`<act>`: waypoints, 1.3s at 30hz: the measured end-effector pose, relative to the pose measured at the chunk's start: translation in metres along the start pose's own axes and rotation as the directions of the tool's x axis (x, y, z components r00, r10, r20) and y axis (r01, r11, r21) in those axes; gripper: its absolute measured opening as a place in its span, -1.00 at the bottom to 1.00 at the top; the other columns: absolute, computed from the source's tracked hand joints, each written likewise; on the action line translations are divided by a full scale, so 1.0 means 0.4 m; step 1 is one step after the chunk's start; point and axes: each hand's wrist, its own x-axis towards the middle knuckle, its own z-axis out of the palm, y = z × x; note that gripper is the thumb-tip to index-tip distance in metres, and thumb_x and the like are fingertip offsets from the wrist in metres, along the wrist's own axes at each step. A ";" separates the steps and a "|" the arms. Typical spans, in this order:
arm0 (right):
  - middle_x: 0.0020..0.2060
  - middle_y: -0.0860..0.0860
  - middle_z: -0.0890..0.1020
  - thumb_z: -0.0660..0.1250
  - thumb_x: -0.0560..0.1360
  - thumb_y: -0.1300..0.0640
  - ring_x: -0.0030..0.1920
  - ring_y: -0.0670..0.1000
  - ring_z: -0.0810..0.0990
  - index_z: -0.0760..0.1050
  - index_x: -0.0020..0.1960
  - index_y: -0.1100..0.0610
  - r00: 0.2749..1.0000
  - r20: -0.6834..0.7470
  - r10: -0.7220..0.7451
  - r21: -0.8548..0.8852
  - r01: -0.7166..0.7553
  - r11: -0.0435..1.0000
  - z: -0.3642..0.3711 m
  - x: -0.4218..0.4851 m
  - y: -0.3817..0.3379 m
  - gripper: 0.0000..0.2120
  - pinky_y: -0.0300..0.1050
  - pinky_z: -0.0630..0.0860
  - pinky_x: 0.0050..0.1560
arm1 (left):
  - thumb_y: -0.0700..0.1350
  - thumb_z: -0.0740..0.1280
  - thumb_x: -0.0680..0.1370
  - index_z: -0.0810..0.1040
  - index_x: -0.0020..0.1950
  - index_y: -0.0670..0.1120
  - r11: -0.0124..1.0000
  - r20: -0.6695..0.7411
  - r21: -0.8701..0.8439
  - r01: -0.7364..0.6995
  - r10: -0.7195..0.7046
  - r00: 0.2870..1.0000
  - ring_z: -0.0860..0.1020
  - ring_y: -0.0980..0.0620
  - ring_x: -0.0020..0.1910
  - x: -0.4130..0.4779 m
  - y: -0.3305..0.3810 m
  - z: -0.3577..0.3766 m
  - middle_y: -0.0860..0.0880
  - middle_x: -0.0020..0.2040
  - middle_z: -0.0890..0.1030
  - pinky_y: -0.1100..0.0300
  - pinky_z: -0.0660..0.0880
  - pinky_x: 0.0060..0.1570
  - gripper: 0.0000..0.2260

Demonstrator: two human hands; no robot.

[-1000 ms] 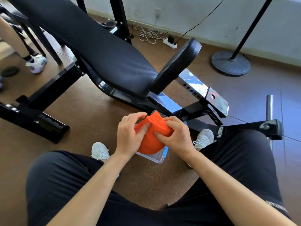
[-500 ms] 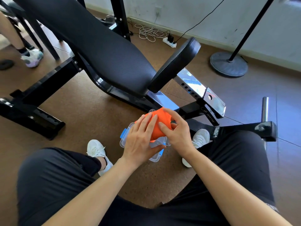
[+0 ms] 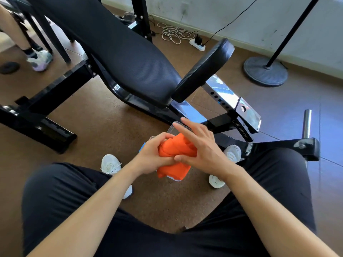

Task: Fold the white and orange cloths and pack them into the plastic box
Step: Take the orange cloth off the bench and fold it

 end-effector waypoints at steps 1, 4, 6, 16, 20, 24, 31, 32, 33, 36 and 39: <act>0.55 -0.11 0.26 0.35 0.50 -0.29 0.52 0.01 0.23 0.10 0.59 -0.25 0.999 0.024 -0.028 -0.009 0.029 1.000 0.008 0.005 -0.005 -0.25 0.15 0.20 0.47 | 0.15 0.57 0.30 0.52 0.25 0.23 1.000 0.021 -0.011 -0.007 0.007 1.000 0.56 -0.09 0.19 -0.002 0.002 -0.001 -0.05 0.10 0.64 -0.03 0.56 0.19 -0.45; 0.30 -0.08 0.52 0.30 0.59 -0.20 0.33 -0.05 0.48 0.21 0.55 -0.19 0.998 0.053 -0.028 0.117 0.022 0.993 0.021 0.013 -0.003 -0.42 0.09 0.38 0.36 | 0.00 0.61 0.35 0.53 0.30 0.15 0.996 0.034 -0.087 -0.005 0.008 0.999 0.59 0.00 0.15 -0.010 0.018 -0.008 -0.08 0.16 0.62 0.20 0.59 0.07 -0.44; 0.23 -0.07 0.57 0.32 0.60 -0.13 0.24 -0.07 0.55 0.34 0.47 -0.15 0.999 0.006 0.045 0.238 -0.045 0.970 0.021 0.012 0.008 -0.54 -0.02 0.48 0.28 | -0.15 0.61 0.41 0.50 0.33 0.06 0.992 0.033 -0.127 0.007 -0.003 0.999 0.62 0.08 0.10 -0.014 0.029 -0.015 -0.04 0.16 0.64 0.29 0.57 0.00 -0.46; -0.10 -0.20 0.64 0.37 0.59 -0.01 -0.03 -0.22 0.60 0.54 0.08 -0.06 0.906 -0.205 0.370 0.421 -0.260 0.869 0.052 0.013 0.015 -0.91 -0.36 0.47 -0.01 | 0.22 0.57 0.33 0.37 0.48 0.18 0.997 -0.073 -0.069 -0.015 0.010 0.997 0.50 0.13 0.30 -0.011 0.035 0.048 0.14 0.38 0.48 0.24 0.53 0.17 -0.23; -0.09 -0.20 0.65 0.36 0.60 0.01 -0.04 -0.29 0.58 0.55 0.05 -0.08 0.840 -0.191 0.508 0.556 -0.334 0.761 0.050 0.011 0.014 -0.95 -0.48 0.45 -0.11 | 0.01 0.58 0.43 0.45 0.46 0.11 0.996 -0.082 -0.077 -0.038 0.032 0.996 0.54 0.13 0.26 0.001 0.020 0.030 0.12 0.33 0.54 0.35 0.51 0.12 -0.38; 0.10 -0.12 0.64 0.38 0.58 -0.02 0.14 -0.13 0.60 0.50 0.24 -0.12 0.876 -0.055 0.479 0.564 -0.369 0.739 0.061 0.009 0.045 -0.76 -0.10 0.57 0.14 | -0.17 0.59 0.42 0.58 0.32 0.04 0.971 -0.173 -0.237 0.031 -0.073 0.982 0.64 0.19 0.06 0.003 0.001 0.028 0.03 0.11 0.67 0.29 0.57 0.04 -0.51; 0.46 -0.13 0.40 0.40 0.57 -0.03 0.40 -0.04 0.45 0.23 0.50 -0.34 0.934 0.223 0.280 0.501 -0.356 0.789 0.067 0.033 0.076 -0.40 -0.01 0.54 0.31 | -0.15 0.54 0.48 0.57 0.24 0.08 0.901 -0.190 -0.387 0.197 -0.287 0.939 0.62 0.07 0.09 0.039 -0.061 0.019 0.02 0.11 0.67 0.16 0.60 -0.08 -0.63; 0.43 -0.12 0.42 0.41 0.56 -0.02 0.39 -0.03 0.46 0.27 0.49 -0.31 0.936 0.219 0.274 0.467 -0.347 0.813 0.073 0.045 0.082 -0.42 0.01 0.53 0.32 | -0.14 0.54 0.49 0.57 0.24 0.07 0.898 -0.191 -0.385 0.212 -0.302 0.934 0.61 0.07 0.09 0.049 -0.069 0.016 0.01 0.11 0.66 0.19 0.59 -0.12 -0.63; 0.40 -0.10 0.45 0.42 0.55 -0.01 0.36 -0.02 0.47 0.31 0.48 -0.27 0.938 0.218 0.270 0.434 -0.341 0.834 0.078 0.057 0.091 -0.44 0.03 0.52 0.33 | -0.14 0.55 0.49 0.56 0.24 0.04 0.895 -0.195 -0.387 0.223 -0.316 0.928 0.61 0.06 0.07 0.063 -0.080 0.013 -0.02 0.11 0.66 0.20 0.58 -0.14 -0.64; 0.28 -0.03 0.52 0.47 0.52 0.00 0.28 0.02 0.51 0.46 0.40 -0.18 0.936 0.241 0.258 0.368 -0.334 0.868 0.096 0.112 0.131 -0.53 0.10 0.52 0.31 | -0.10 0.55 0.49 0.54 0.25 -0.05 0.878 -0.178 -0.379 0.292 -0.379 0.908 0.63 0.00 0.04 0.113 -0.112 -0.009 -0.06 0.08 0.65 0.18 0.57 -0.13 -0.63; 0.28 -0.02 0.50 0.47 0.52 0.04 0.28 0.05 0.49 0.50 0.35 -0.13 0.921 0.247 0.300 0.321 -0.370 0.872 0.132 0.188 0.177 -0.58 0.09 0.53 0.29 | -0.07 0.50 0.53 0.52 0.24 -0.08 0.845 -0.102 -0.387 0.369 -0.437 0.894 0.63 -0.03 0.02 0.176 -0.150 -0.031 -0.04 0.04 0.64 0.20 0.58 -0.19 -0.66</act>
